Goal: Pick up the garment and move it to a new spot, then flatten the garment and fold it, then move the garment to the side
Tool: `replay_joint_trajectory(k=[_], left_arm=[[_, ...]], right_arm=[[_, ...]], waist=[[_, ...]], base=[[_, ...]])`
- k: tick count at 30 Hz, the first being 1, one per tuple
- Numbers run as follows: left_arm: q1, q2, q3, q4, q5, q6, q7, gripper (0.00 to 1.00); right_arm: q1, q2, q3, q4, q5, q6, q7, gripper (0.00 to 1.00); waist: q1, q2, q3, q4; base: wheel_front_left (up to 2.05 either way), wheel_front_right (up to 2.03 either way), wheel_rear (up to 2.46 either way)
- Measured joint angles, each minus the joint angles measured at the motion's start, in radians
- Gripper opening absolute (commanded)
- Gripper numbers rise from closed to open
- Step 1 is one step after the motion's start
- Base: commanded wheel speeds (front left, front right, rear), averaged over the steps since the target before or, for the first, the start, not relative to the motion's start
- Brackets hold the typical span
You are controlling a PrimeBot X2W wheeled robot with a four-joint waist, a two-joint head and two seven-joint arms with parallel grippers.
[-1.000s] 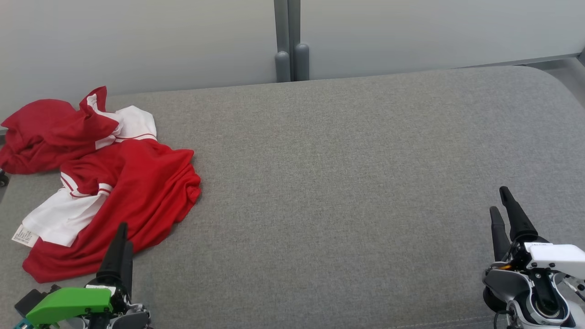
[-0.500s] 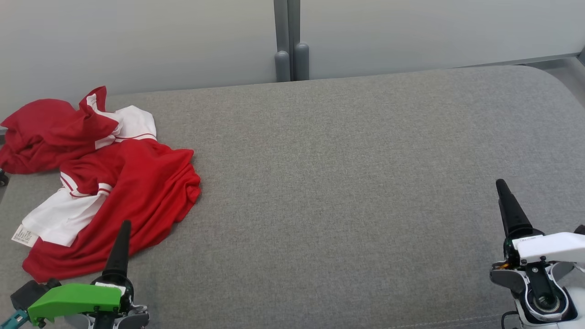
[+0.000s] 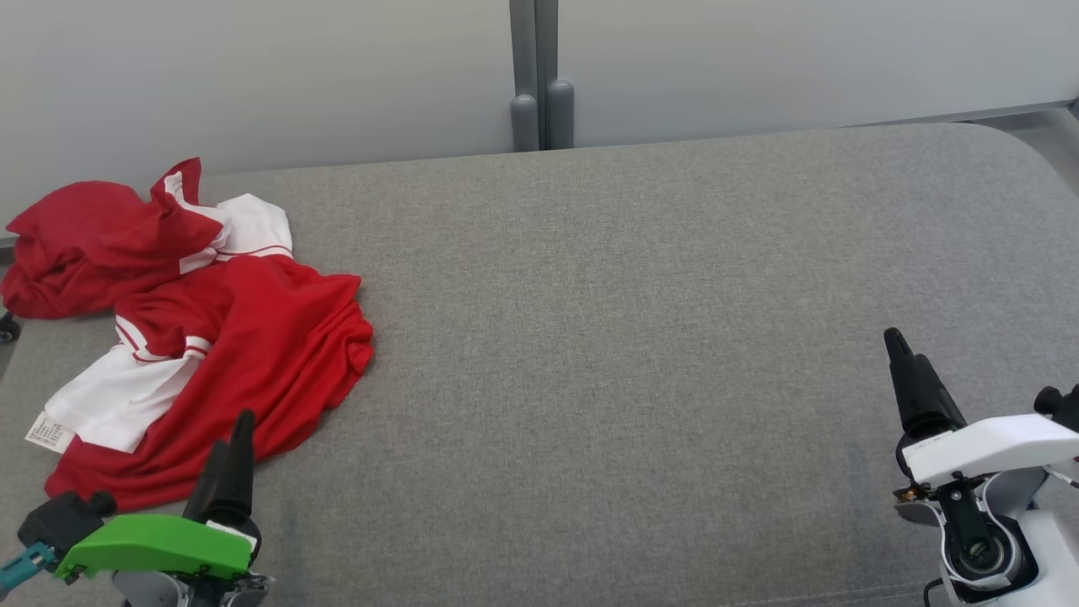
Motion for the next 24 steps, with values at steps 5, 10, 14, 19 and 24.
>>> replay_joint_trajectory(k=[5, 10, 14, 19, 24], left_arm=[[0.0, 0.017, -0.02, -0.006, 0.089, 0.013, -0.018, 1.0], [0.0, 0.019, -0.028, -0.02, 0.17, 0.022, -0.033, 1.0], [0.0, 0.02, -0.032, -0.029, 0.222, 0.031, -0.049, 1.0], [0.002, 0.024, -0.041, -0.038, 0.29, 0.034, -0.062, 1.0], [0.014, 0.036, -0.047, -0.04, 0.359, 0.042, -0.083, 1.0]], right_arm=[[0.0, -0.014, 0.031, -0.004, -0.085, -0.011, -0.015, 1.0], [0.0, -0.02, 0.057, -0.006, -0.16, -0.022, -0.034, 1.0], [0.002, -0.026, 0.07, -0.006, -0.216, -0.035, -0.049, 1.0], [0.018, -0.04, 0.081, -0.003, -0.282, -0.045, -0.066, 1.0], [0.02, -0.045, 0.089, -0.003, -0.344, -0.054, -0.084, 1.0]], waist=[[0.0, 0.0, -0.001, 0.001], [0.0, 0.0, -0.002, 0.002], [0.0, 0.0, -0.003, 0.003], [0.0, 0.0, -0.003, 0.004], [0.0, 0.0, -0.002, 0.004]], base=[[0.0, 0.0, 0.0], [0.0, 0.0, 0.0], [0.0, 0.0, 0.0], [0.0, 0.0, 0.0], [0.0, 0.0, 0.0]])
